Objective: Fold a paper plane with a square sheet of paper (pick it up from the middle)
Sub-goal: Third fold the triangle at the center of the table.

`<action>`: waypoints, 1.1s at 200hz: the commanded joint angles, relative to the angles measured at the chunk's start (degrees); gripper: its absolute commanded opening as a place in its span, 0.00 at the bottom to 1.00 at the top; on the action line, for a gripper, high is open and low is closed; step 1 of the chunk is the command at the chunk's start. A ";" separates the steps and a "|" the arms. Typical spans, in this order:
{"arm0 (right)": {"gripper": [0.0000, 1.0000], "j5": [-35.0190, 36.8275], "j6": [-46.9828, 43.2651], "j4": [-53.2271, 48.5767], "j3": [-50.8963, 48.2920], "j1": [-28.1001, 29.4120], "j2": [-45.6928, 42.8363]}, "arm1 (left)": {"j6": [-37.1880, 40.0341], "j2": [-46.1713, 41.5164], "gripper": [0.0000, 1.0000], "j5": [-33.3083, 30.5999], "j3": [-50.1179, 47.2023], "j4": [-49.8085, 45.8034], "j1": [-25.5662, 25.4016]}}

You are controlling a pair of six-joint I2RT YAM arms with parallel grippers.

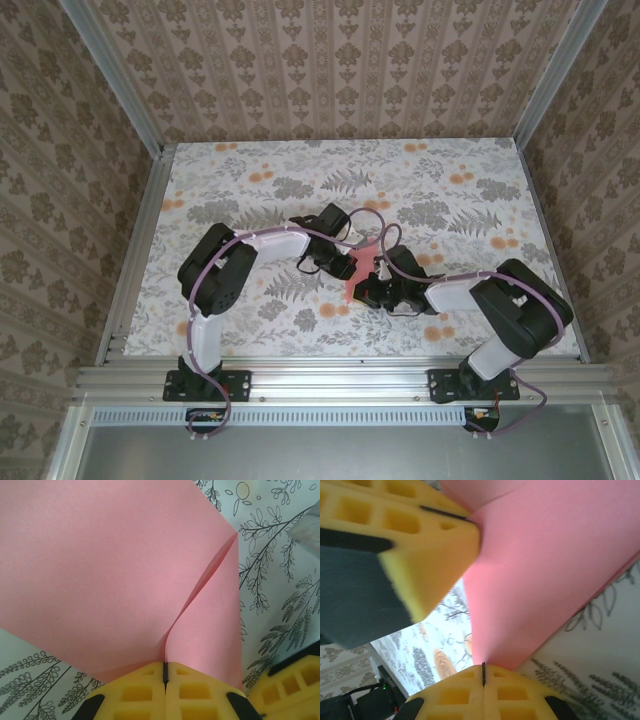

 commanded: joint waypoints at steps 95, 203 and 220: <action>0.04 3.76 -1.22 -8.99 3.16 1.52 -5.53 | -0.04 0.83 0.03 -2.91 -1.76 -2.65 -0.30; 0.04 4.73 0.57 -3.83 2.77 4.10 2.82 | -0.27 0.50 0.04 -2.89 -2.43 -2.41 -0.28; 0.04 3.96 0.13 -5.07 3.73 4.10 0.84 | -0.22 0.51 0.03 -2.83 -2.26 -2.48 -0.28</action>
